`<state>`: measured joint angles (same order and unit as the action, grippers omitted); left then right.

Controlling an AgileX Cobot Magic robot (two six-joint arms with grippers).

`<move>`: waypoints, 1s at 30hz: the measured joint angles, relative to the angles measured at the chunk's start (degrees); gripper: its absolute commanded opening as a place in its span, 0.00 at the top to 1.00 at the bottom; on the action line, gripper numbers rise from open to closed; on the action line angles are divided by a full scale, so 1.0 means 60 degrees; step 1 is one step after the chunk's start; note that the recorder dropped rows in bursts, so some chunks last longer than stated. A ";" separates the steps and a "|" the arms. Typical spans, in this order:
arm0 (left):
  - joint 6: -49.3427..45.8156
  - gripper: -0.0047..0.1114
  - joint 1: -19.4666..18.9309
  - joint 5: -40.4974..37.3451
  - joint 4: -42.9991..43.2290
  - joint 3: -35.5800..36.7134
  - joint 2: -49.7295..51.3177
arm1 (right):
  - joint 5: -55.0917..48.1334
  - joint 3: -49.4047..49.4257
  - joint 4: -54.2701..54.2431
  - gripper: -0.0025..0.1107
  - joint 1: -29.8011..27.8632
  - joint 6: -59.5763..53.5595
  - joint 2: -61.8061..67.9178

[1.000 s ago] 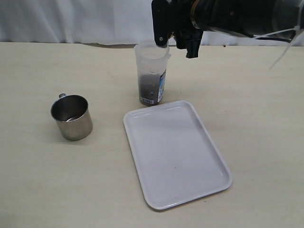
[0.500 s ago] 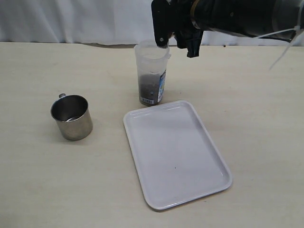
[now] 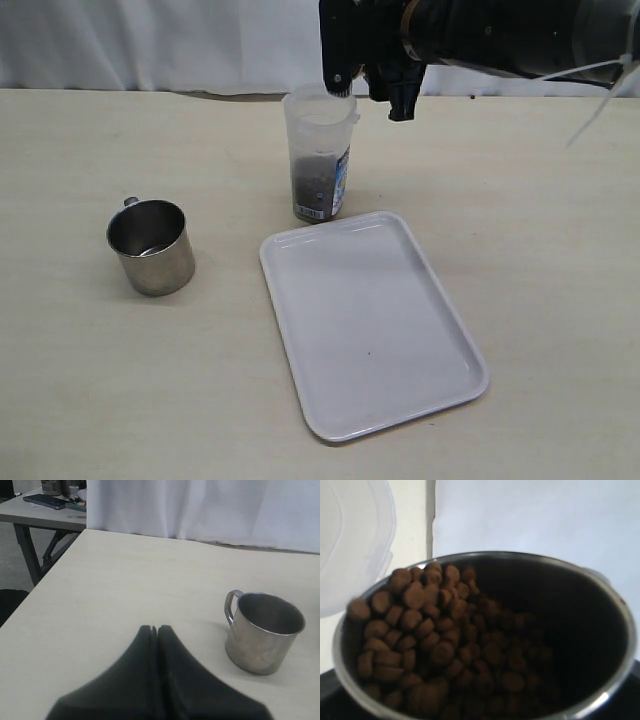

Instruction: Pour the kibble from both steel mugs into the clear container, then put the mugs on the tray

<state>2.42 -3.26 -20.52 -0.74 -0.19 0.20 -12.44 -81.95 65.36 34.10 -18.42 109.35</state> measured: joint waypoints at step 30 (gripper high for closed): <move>0.0000 0.96 0.0000 0.0000 0.0000 0.0000 0.0000 | 0.0191 0.0000 0.1104 0.93 0.0000 -0.0036 0.0353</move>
<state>2.42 -3.26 -20.52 -0.74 -0.19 0.20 -11.29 -81.95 71.98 34.10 -18.64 111.47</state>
